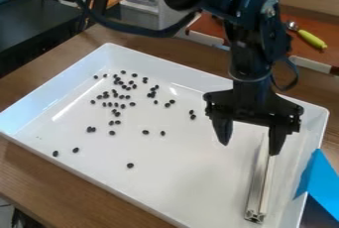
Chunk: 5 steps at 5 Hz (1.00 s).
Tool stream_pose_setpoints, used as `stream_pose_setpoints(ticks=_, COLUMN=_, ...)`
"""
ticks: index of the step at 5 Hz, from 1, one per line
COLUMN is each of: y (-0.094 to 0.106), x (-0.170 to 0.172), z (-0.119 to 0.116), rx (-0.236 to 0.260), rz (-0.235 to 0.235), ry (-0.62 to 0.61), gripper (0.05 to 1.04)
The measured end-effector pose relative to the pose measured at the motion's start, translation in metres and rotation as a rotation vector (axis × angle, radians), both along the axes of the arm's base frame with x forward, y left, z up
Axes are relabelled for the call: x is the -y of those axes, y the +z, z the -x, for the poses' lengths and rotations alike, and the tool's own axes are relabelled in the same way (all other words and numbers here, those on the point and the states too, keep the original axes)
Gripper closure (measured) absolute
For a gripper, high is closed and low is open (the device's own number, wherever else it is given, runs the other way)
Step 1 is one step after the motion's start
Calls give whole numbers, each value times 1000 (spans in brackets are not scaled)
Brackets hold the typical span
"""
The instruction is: Sweep into pile
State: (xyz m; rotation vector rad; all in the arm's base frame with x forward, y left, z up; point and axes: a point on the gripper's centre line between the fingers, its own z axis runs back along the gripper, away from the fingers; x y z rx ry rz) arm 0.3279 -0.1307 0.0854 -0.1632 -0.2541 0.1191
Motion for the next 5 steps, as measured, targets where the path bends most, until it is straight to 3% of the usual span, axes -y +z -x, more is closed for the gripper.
stream_pose_setpoints(ticks=1, y=-14, x=5, z=3, rx=-6, rz=-32, ry=2, gripper=83)
stream_pose_setpoints(ticks=3, y=-21, x=15, z=7, rx=0, rz=-47, ry=13, gripper=83)
stream_pose_setpoints(ticks=4, y=-28, x=16, z=8, rx=-20, rz=-51, ry=28, gripper=107)
stream_pose_setpoints(ticks=5, y=-27, x=15, z=6, rx=-5, rz=-53, ry=41, gripper=381)
